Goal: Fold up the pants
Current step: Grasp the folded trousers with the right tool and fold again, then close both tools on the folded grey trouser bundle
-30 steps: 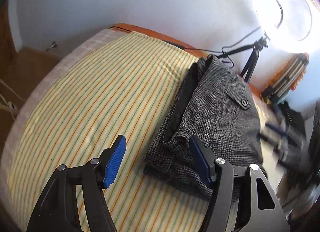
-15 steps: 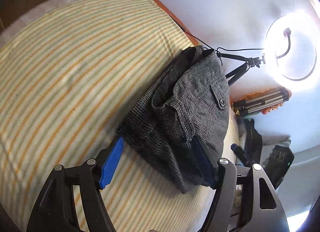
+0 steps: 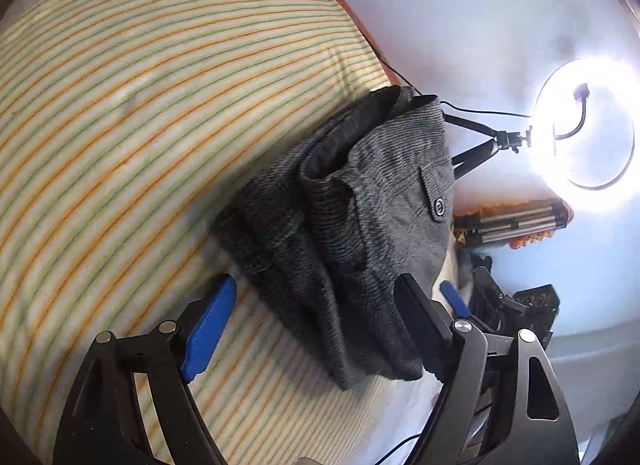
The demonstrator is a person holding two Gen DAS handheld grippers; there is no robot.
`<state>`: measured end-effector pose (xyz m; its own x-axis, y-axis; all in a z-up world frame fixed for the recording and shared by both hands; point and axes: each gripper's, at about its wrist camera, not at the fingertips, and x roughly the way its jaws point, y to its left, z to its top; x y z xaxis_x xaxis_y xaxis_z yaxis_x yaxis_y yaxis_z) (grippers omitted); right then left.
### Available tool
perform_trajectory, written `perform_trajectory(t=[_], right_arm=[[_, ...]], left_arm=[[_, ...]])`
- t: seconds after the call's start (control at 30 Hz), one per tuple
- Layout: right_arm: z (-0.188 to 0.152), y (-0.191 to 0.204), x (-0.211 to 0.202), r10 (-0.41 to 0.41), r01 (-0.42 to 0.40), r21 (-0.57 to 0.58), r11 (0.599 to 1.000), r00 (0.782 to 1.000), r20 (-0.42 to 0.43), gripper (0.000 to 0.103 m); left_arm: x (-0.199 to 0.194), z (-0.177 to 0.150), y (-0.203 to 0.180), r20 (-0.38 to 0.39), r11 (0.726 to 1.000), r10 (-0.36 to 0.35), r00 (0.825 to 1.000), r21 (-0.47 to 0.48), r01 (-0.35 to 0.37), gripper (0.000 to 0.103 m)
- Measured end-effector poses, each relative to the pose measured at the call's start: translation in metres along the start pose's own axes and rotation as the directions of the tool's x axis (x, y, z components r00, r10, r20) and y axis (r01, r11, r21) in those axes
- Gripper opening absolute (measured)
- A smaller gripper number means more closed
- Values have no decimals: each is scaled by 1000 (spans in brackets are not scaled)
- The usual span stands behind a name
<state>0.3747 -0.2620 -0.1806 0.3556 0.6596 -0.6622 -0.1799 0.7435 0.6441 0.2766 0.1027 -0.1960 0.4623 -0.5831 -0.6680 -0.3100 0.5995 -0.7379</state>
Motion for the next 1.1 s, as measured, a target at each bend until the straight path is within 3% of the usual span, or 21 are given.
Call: perform_trajectory(t=[0.57,0.8,0.97,1.1], right_arm=[[19,-18,27,64,-61,98,993,998,-25,81],[26,-21,35,67,-65,103,993,998,-15,81],[41,-17,43,63,-62,90,994,998,0,81],[56,-20,52,63,-63,98,993,998,5,81]], left_arm=[[6,-5,-3,51,1000,1,999,-6,-1,82],[19,11,-5,54,995,-56,997,-74,60,83],[21,8,-16,84,999,-27,996,-25,30,83],[19,3,-36,121,996,-32,992,83,22,83]])
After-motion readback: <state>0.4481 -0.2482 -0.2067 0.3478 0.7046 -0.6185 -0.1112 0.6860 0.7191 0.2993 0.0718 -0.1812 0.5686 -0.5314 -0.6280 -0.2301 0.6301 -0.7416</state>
